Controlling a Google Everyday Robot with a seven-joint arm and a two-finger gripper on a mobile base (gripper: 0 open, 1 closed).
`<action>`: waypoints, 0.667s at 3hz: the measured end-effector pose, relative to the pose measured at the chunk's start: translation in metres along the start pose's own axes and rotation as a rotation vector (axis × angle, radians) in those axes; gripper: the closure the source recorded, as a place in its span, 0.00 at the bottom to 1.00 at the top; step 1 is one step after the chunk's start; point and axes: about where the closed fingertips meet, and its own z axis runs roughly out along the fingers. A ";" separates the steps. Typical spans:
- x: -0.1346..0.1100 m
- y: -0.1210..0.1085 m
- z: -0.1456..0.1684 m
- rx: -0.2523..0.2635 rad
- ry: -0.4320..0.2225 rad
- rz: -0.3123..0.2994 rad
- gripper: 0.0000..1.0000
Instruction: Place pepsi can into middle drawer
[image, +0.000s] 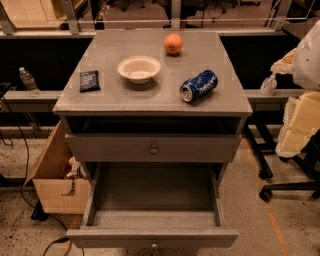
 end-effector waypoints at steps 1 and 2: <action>0.000 0.000 0.000 0.000 0.000 0.000 0.00; -0.007 -0.018 -0.004 -0.020 0.029 -0.110 0.00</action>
Offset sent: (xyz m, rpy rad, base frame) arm 0.0676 -0.0014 0.0360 -0.2236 0.0768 0.4008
